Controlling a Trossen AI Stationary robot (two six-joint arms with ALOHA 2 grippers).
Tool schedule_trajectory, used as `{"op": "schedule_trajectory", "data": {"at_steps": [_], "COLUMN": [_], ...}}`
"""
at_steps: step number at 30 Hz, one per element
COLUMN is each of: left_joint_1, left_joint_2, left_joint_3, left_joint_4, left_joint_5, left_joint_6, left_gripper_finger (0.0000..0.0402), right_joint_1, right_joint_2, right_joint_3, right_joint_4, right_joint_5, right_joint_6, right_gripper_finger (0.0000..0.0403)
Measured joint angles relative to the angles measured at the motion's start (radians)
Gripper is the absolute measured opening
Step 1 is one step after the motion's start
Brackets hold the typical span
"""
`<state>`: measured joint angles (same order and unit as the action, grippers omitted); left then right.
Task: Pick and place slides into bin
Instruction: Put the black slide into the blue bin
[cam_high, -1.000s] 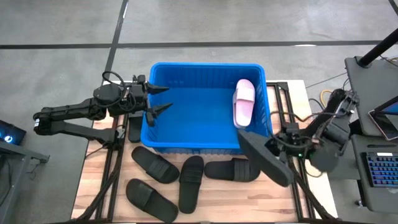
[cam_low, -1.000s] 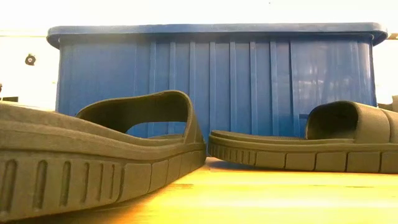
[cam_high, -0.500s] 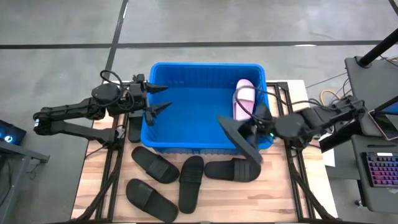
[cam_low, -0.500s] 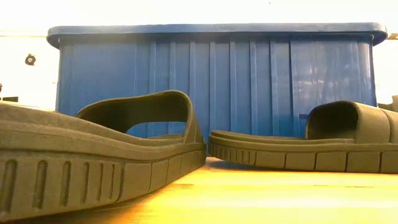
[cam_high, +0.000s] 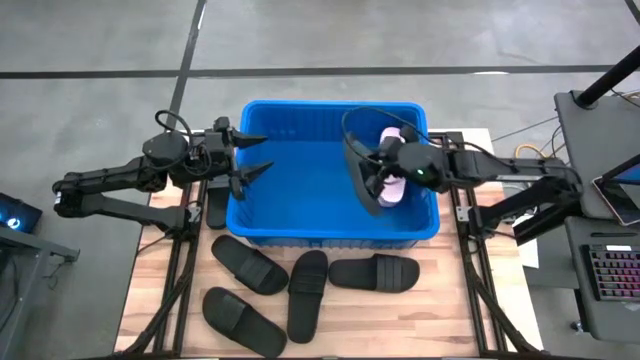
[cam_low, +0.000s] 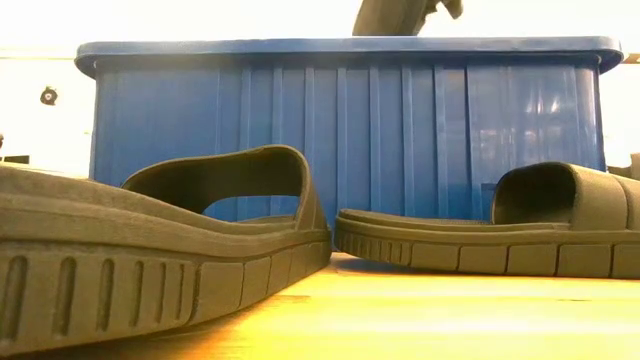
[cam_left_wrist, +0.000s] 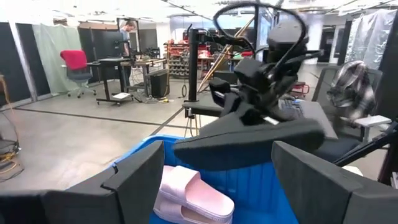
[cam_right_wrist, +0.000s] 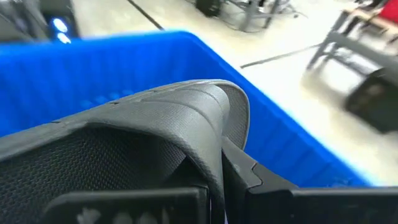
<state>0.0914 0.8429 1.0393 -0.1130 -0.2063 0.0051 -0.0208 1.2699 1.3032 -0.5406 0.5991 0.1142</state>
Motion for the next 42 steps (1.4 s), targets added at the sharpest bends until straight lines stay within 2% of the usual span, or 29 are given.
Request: {"op": "schedule_trajectory", "data": {"at_steps": [8,16,21,35,42], "left_joint_1": [0.0,0.001,0.001,0.001,0.001], "left_joint_2": [0.016,0.037,0.052,0.087,0.085], "left_joint_3": [-0.001,-0.003,-0.005,-0.003,-0.003], "left_joint_4": [0.062,0.091,0.092,0.114,0.104], "left_joint_5": [-0.136,-0.249,-0.249,-0.301,-0.301], "left_joint_6": [0.001,0.006,0.006,0.002,0.002], "left_gripper_finger": [0.0283,0.0283,0.0283,0.0283,0.0283], "right_joint_1": [-0.16,-0.237,-0.262,-0.338,-0.356], "right_joint_2": [0.157,0.358,0.441,0.571,0.648], "right_joint_3": [0.034,0.05,0.05,0.038,0.034], "right_joint_4": [-0.006,-0.011,-0.019,-0.052,-0.041], "right_joint_5": [-0.004,-0.005,0.004,0.003,0.003], "right_joint_6": [-0.25,-0.482,-0.515,-0.51,-0.579], "right_gripper_finger": [0.0009,0.0009,0.0009,0.0009,0.0009]}}
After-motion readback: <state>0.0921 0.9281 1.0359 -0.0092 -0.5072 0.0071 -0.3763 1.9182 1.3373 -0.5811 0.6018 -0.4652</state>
